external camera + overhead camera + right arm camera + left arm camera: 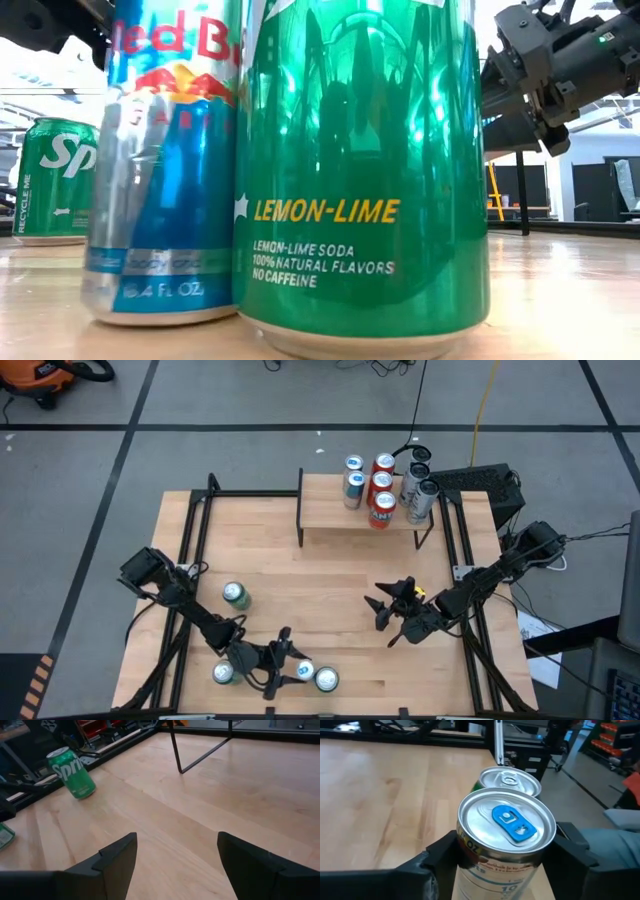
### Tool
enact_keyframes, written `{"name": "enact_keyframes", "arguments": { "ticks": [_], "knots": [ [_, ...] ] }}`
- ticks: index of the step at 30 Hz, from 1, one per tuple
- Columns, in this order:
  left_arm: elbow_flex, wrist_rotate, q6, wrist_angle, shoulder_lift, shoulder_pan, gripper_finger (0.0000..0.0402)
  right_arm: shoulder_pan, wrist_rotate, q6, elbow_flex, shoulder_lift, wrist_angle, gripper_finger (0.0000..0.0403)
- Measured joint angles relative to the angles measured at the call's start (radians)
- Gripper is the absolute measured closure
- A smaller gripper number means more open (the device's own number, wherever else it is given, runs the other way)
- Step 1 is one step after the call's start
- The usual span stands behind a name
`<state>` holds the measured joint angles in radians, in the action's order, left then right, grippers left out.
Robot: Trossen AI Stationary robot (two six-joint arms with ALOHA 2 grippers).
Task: Place canned beverage on shelf
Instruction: Put the blue soda can on the shelf aligned with the other blue soda can
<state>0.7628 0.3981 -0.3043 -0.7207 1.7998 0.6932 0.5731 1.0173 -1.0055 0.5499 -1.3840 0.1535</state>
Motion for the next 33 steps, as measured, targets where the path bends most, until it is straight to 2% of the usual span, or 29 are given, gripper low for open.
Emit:
{"name": "enact_keyframes", "arguments": {
  "ticks": [5,9,15,18,23,33],
  "knots": [
    [-0.002,0.024,0.030,0.023,-0.039,-0.031,0.0176,0.021,0.003,0.000,0.000,0.000,0.000,0.0138],
    [-0.002,0.038,0.067,0.102,-0.126,-0.084,0.0178,0.043,0.017,0.000,0.000,0.000,-0.001,0.0138],
    [-0.002,0.038,0.159,0.216,-0.283,-0.230,0.0178,0.052,0.087,0.000,0.000,0.000,-0.003,0.0138],
    [-0.002,-0.036,0.188,0.221,-0.326,-0.344,0.0179,0.041,0.088,0.012,0.000,-0.001,-0.009,0.0138],
    [0.019,-0.228,0.182,0.253,-0.343,-0.557,0.0179,0.023,0.088,0.055,0.000,-0.001,-0.008,0.0138],
    [0.278,-0.419,0.292,0.397,-0.332,-0.840,0.0179,0.005,0.181,0.142,0.000,-0.001,-0.026,0.0138]
  ]
}}
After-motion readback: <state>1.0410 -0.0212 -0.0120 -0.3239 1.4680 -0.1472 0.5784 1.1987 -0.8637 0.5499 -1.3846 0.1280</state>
